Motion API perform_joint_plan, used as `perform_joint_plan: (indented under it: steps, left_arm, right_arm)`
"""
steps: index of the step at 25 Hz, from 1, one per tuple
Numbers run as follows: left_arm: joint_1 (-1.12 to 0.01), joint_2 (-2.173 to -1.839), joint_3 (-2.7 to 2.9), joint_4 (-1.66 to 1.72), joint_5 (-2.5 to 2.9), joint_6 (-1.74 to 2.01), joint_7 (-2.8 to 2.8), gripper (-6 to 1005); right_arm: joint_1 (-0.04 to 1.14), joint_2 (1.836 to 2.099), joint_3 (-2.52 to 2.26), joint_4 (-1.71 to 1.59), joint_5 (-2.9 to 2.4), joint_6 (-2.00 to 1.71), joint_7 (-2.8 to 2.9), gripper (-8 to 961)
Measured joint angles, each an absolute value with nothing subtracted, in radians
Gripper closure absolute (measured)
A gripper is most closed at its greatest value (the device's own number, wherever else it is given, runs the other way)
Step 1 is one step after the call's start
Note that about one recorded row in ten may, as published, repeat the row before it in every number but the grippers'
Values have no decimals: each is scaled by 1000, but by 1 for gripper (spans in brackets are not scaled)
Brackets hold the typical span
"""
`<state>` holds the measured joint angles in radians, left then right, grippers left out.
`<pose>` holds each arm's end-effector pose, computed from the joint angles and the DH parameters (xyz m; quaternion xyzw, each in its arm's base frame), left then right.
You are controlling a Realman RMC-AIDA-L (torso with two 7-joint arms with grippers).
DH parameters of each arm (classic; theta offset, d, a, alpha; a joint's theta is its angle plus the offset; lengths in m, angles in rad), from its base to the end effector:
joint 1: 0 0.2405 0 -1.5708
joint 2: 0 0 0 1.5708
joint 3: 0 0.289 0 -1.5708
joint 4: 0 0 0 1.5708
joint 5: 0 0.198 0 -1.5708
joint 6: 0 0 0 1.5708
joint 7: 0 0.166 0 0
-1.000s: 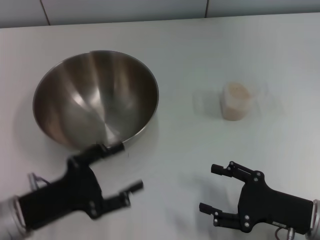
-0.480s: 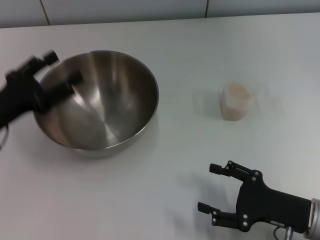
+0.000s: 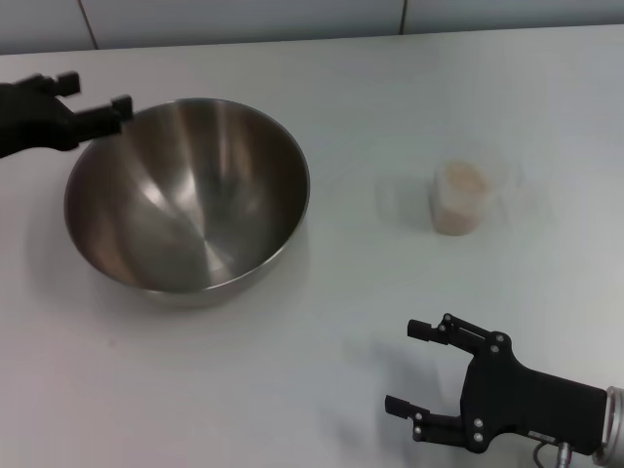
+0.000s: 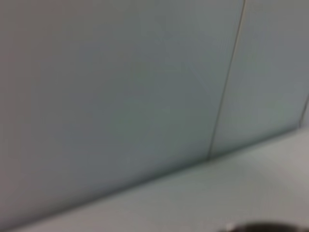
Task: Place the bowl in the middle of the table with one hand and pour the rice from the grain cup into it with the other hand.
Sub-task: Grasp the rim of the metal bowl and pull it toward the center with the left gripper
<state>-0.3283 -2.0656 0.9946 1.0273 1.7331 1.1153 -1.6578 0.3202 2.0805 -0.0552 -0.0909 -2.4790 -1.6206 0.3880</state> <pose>-0.2878 0.3772 0.0236 -0.8743 -0.2716 -0.2212 0.3359 0.3209 0.2071 -0.1018 -0.9256 0.0840 0.3107 0.1992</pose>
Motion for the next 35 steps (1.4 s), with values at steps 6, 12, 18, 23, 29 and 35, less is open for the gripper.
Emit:
perform_joint_plan:
  steps: [6, 12, 18, 23, 29, 35]
  left_arm:
    - [-375, -2067, 1034, 1166, 2070, 1131, -1956, 167]
    - [-385, -2068, 1046, 1191, 2142, 1139, -2008, 167]
    - [-399, -2069, 1062, 1205, 2241, 1155, -2069, 166]
    - [-417, -2068, 1062, 1192, 2309, 1156, -2101, 166]
    - [-451, -2068, 1063, 1148, 2358, 1170, -2116, 166]
    - [-468, -2065, 1063, 1126, 2363, 1177, -2117, 167]
  right_arm:
    - [319, 2080, -55, -90, -2480, -1621, 388, 124]
    - [312, 2080, -46, -89, -2479, -1628, 370, 125]
    - [303, 2081, -26, -89, -2471, -1645, 337, 125]
    - [304, 2082, -26, -89, -2471, -1646, 336, 124]
    - [304, 2082, -26, -89, -2470, -1646, 336, 124]
    - [304, 2082, -26, -89, -2470, -1646, 335, 125]
